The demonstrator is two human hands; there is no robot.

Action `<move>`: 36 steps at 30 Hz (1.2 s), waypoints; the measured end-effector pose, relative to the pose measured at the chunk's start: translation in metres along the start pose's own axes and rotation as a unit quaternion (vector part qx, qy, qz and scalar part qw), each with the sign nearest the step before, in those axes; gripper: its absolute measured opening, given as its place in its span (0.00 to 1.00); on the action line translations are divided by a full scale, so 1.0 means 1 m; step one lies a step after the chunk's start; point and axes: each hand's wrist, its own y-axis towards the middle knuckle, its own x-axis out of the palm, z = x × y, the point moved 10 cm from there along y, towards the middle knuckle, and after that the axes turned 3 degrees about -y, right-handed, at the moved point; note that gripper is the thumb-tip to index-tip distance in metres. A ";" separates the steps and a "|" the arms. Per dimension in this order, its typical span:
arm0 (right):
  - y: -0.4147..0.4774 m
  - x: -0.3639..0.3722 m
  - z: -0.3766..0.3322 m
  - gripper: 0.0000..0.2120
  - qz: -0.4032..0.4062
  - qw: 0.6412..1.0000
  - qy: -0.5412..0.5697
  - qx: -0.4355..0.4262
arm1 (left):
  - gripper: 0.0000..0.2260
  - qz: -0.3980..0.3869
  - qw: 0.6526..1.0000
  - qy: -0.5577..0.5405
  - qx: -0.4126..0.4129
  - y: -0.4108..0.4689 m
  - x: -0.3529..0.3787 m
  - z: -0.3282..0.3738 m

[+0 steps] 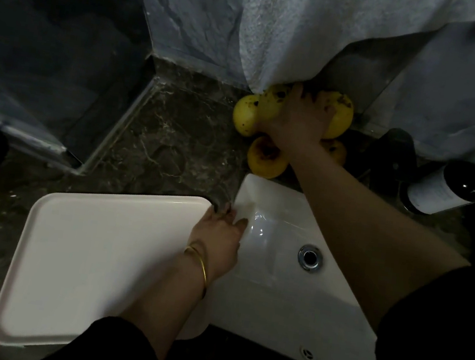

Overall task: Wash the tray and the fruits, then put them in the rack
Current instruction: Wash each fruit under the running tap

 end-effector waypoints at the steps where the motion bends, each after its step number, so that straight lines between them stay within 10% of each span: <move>1: 0.001 0.000 0.000 0.46 0.001 1.000 0.000 -0.002 | 0.23 -0.005 1.000 0.007 0.012 -0.001 0.003 0.002; 23: -0.044 -0.018 0.019 0.44 0.118 0.977 0.174 0.021 | 0.15 0.056 0.996 0.057 -0.035 -0.012 -0.008 0.000; 36: -0.150 0.029 0.062 0.44 0.016 0.951 0.306 0.045 | 0.16 -0.002 0.988 0.149 -0.047 -0.014 -0.003 -0.002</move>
